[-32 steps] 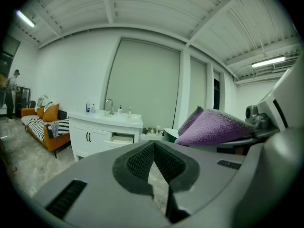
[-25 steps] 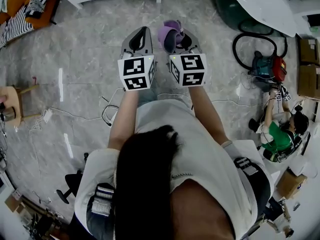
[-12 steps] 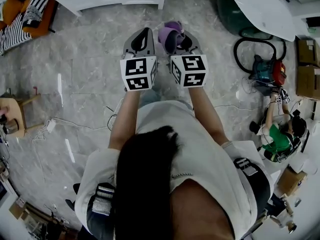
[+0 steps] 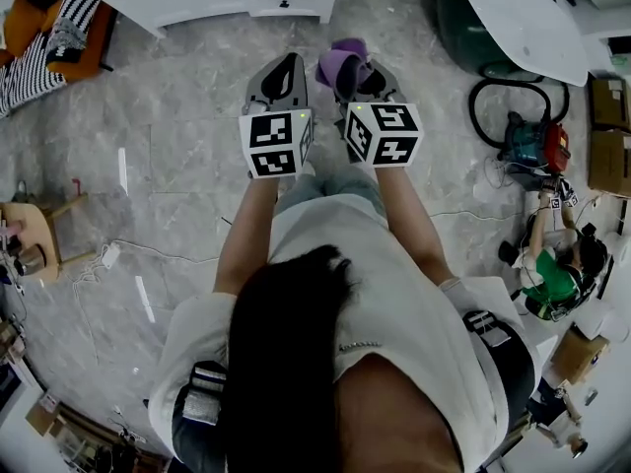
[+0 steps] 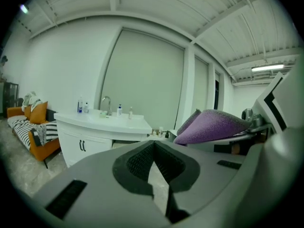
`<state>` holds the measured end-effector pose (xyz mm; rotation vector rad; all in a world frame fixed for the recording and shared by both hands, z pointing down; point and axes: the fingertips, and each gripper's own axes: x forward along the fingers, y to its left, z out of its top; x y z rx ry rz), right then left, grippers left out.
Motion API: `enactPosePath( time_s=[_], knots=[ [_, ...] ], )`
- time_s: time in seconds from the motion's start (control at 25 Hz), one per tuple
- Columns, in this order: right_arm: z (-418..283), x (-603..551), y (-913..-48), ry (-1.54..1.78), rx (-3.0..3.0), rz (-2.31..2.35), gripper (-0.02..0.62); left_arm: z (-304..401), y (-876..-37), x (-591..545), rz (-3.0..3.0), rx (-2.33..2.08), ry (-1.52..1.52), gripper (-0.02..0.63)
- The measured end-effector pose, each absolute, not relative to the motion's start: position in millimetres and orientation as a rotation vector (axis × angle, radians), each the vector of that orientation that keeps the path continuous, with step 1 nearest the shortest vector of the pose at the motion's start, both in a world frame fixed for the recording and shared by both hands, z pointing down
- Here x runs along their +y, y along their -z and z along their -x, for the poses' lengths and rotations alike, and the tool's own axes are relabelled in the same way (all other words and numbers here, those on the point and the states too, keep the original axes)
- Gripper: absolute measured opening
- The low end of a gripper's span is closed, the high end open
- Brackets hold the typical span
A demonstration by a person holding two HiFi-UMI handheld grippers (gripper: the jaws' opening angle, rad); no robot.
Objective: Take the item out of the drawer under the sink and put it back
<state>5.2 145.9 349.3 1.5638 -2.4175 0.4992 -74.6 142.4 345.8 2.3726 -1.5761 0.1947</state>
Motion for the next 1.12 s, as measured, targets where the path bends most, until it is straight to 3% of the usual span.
enactPosePath(
  time_s=[0.64, 1.12],
  knots=[
    [1.6, 91.3, -354.0, -0.412, -2.414, -1.544, 0.132, 79.9, -345.9, 83.9, -2.367, -1.576, -0.154, 0.005],
    [-2.1, -17.5, -353.5, -0.366, -2.454, -1.454, 0.132, 78.6, -352.8, -12.0, -2.286, -1.679, -0.184, 0.005]
  ],
)
